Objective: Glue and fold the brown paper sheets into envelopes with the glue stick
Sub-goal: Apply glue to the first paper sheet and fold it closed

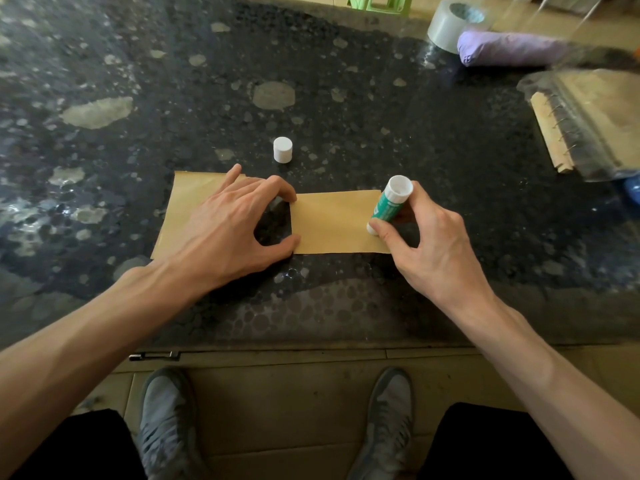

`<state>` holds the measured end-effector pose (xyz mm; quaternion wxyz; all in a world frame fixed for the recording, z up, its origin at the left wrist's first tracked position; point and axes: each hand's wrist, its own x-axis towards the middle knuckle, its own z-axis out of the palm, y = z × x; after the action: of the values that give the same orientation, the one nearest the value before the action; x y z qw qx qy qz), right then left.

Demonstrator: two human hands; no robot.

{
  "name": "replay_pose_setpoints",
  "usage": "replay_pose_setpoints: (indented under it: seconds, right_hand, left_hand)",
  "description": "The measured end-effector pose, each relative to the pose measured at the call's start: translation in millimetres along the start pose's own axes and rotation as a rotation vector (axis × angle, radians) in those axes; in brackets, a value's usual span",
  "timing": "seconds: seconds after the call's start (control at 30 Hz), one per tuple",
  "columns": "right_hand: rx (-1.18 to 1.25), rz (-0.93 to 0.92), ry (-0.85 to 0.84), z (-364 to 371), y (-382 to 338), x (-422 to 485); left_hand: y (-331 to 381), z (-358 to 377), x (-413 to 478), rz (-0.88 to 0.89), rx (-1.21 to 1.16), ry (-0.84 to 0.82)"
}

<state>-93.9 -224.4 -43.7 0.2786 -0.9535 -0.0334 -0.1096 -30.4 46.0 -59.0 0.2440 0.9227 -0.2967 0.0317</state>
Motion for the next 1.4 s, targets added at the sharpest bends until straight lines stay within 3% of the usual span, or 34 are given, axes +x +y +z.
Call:
replay_pose_setpoints:
  seconds: [0.6, 0.83, 0.93, 1.4]
  right_hand:
    - [0.040, 0.025, 0.041, -4.1, 7.6, -3.2]
    - [0.435, 0.086, 0.169, -10.2, 11.5, 2.6]
    - [0.492, 0.106, 0.202, -8.7, 10.7, 8.7]
    - [0.385, -0.048, -0.217, 24.6, -37.4, 19.7]
  left_hand:
    - [-1.5, 1.2, 0.6, 0.005, -0.001, 0.001]
    - [-0.6, 1.3, 0.9, 0.006, -0.002, 0.013]
    - [-0.7, 0.7, 0.5, 0.007, 0.003, 0.009]
    - [0.5, 0.0, 0.7, -0.007, 0.004, 0.012]
